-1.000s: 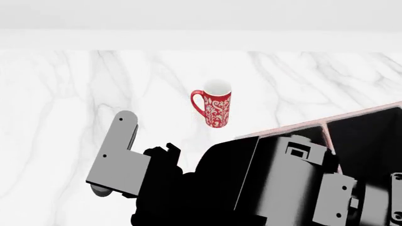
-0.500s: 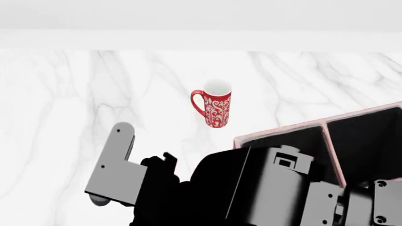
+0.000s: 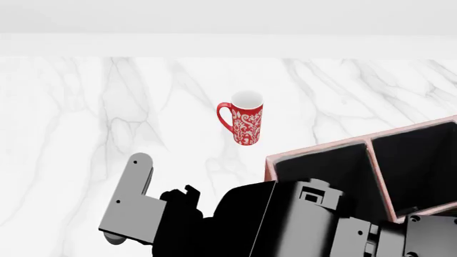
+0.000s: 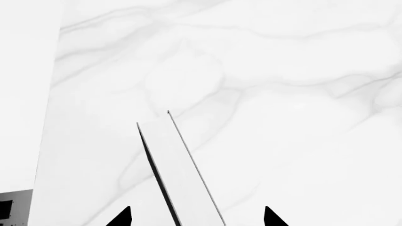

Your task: Pick up the book and place it in the left compartment of the caddy.

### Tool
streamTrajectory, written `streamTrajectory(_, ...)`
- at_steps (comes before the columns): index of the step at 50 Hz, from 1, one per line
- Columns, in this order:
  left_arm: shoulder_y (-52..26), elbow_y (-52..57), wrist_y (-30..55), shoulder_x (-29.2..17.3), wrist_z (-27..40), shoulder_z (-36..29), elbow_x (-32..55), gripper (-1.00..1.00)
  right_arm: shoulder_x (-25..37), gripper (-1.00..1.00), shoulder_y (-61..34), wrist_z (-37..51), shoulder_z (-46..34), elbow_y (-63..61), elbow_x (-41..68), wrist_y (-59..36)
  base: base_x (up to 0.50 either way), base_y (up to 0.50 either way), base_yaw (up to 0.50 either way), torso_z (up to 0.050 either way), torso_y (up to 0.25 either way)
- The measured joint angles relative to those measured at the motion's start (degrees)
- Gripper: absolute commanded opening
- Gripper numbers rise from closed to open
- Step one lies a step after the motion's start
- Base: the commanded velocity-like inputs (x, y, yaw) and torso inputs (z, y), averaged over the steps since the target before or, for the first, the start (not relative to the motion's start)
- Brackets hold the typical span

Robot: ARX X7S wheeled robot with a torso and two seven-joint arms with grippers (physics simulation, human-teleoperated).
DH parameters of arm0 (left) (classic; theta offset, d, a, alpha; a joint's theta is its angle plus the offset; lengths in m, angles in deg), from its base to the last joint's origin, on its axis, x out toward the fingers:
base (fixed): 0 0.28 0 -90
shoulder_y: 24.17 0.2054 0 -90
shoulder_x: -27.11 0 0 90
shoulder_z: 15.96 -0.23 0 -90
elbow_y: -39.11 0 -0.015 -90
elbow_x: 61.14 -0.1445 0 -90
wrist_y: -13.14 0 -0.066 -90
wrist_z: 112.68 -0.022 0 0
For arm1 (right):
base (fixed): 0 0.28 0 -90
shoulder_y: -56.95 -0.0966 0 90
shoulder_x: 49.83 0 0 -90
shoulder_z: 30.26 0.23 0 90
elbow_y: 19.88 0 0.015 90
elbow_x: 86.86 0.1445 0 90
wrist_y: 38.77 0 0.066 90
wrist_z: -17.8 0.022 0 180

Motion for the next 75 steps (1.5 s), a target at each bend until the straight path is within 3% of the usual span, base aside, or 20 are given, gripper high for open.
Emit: streamTrajectory(75, 0.54, 0.67, -0.16, -0.18, -0.02, 0.55, 0.02, 1.00, -3.96, 1.00, 6.34, -0.03, -2.84, 7.59, -5.82, 3.05, 0.00, 0.00, 0.00, 0.000, 0.000)
